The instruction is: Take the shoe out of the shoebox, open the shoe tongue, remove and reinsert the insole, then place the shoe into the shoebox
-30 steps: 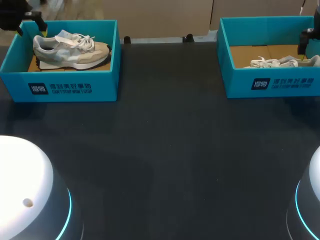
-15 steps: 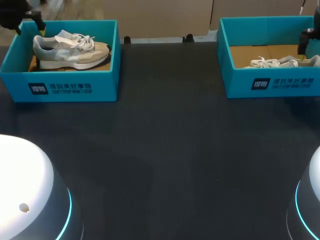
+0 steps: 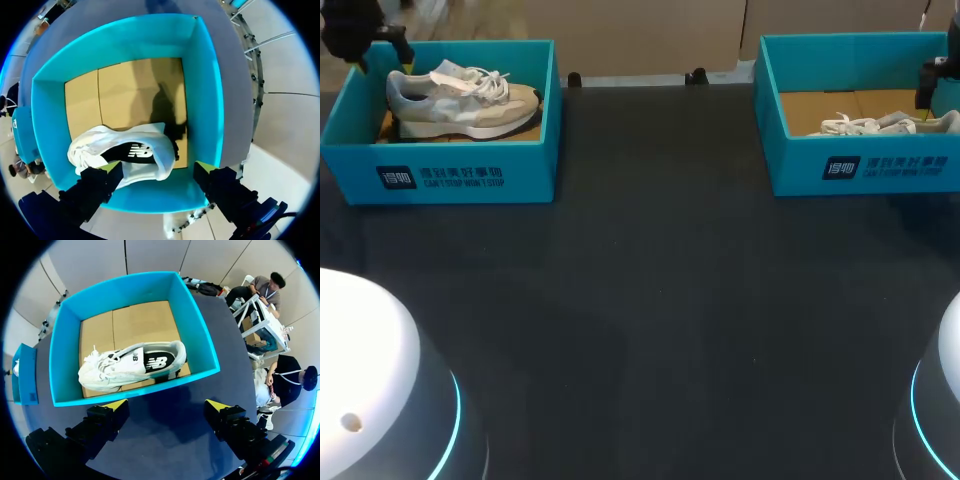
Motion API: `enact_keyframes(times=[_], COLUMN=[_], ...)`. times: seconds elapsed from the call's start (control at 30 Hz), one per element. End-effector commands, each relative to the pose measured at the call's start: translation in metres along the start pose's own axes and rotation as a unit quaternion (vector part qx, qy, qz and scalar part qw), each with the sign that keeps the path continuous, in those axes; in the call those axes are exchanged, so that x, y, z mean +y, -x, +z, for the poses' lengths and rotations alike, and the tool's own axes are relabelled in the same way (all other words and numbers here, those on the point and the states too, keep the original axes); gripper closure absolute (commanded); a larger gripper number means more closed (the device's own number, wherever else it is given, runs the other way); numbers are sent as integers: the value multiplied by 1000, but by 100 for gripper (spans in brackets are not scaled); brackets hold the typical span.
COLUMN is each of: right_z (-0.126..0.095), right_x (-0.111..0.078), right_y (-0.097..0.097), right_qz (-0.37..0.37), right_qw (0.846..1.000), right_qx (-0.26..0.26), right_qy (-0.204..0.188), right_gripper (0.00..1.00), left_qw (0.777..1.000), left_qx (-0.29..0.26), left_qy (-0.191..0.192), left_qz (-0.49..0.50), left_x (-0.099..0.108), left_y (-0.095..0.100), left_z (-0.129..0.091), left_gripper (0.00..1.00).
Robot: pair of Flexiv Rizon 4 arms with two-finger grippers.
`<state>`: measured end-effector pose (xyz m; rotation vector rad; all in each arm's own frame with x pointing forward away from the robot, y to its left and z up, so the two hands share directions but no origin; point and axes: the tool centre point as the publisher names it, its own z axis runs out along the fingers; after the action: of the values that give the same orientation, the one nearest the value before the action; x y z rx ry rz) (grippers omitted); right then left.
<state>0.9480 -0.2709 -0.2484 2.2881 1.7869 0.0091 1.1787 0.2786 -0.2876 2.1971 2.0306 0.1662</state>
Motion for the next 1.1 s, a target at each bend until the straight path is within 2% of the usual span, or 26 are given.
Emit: enact_keyframes(times=[0.03,0.63,0.67,0.7,0.8,1.07,1.1], right_z=[0,0,0,0,0,0,0], right_x=[0,0,0,0,0,0,0], right_y=[0,0,0,0,0,0,0], right_qz=[0,0,0,0,0,0,0], right_qw=[1000,1000,1000,1000,1000,1000,1000], right_qx=[0,0,0,0,0,0,0], right_qy=[0,0,0,0,0,0,0], right_gripper=[0,0,0,0,0,0,0], left_qw=[1000,1000,999,999,999,998,998], left_qx=[0,21,22,18,18,27,28], left_qy=[-1,-7,-6,-9,-12,-20,-20], left_qz=[-1,-17,-24,-30,-44,-47,-45], left_x=[4,-4,-5,-4,-5,-8,-6], left_y=[0,10,9,7,1,-11,-13], left_z=[2,1,1,1,3,3,5], left_gripper=[0,0,15,20,20,28,37])
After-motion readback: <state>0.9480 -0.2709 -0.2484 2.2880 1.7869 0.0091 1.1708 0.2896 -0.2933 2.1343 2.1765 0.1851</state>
